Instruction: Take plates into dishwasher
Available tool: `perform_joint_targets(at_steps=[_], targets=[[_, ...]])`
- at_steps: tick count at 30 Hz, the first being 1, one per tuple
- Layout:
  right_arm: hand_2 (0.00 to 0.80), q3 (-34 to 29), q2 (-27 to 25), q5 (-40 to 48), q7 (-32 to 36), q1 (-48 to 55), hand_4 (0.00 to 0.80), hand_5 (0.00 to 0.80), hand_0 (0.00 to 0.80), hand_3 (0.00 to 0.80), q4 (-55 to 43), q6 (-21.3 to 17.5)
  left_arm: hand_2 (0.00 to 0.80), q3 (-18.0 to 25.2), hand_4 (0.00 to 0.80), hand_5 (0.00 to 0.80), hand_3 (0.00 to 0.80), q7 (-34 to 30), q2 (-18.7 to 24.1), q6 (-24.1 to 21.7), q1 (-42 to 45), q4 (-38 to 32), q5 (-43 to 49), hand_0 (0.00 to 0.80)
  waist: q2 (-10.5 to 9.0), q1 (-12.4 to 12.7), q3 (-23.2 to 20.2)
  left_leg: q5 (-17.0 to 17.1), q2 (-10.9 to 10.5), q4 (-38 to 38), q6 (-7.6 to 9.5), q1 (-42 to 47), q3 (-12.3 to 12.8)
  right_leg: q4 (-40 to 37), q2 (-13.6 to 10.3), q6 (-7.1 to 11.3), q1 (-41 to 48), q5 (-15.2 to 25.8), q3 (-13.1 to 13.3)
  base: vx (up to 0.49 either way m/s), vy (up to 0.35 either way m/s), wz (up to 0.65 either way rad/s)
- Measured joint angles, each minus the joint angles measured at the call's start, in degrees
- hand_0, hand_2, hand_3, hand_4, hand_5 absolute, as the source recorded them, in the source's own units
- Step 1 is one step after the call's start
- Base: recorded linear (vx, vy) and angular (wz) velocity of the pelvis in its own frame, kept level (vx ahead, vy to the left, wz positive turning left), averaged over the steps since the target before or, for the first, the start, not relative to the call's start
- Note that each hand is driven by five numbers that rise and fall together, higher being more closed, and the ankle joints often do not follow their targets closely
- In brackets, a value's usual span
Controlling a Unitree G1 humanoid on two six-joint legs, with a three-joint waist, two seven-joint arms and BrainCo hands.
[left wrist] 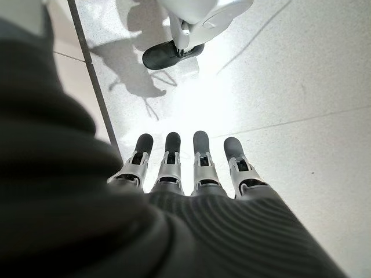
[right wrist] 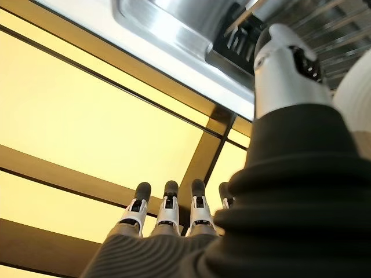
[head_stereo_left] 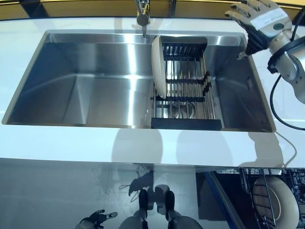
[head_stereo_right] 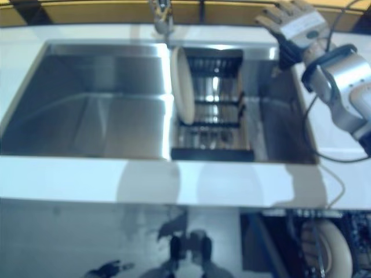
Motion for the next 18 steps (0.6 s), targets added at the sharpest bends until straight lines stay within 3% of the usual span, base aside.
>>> perform_joint_targets(at_steps=[5, 18], targets=[[0.000, 0.1, 1.9, 0.0, -0.4, 0.0, 0.000, 0.000, 0.000, 0.000, -0.3, 0.4, 0.000, 0.0, 0.000, 0.000, 0.000, 0.0, 0.0, -0.2, -0.6, -0.1, -0.2, 0.000, 0.06, 1.1, 0.1, 0.0, 0.0, 0.0, -0.01, -0.1, -0.1, 0.0, 0.0, 0.01, 0.0, 0.0, -0.1, -0.003, 0.020, 0.00], [0.000, 0.1, 2.3, 0.0, 2.3, -0.8, 0.000, 0.000, 0.000, 0.000, -8.6, 1.1, 0.000, 0.7, 0.000, 0.000, 0.000, -0.1, -0.1, -0.2, -0.9, 0.0, -0.2, 0.000, -0.41, 1.3, 0.6, 0.0, -0.1, 0.0, -0.02, -0.2, -0.7, 0.0, -0.1, 0.02, 0.0, 0.0, -0.4, 0.004, 0.018, 0.02]])
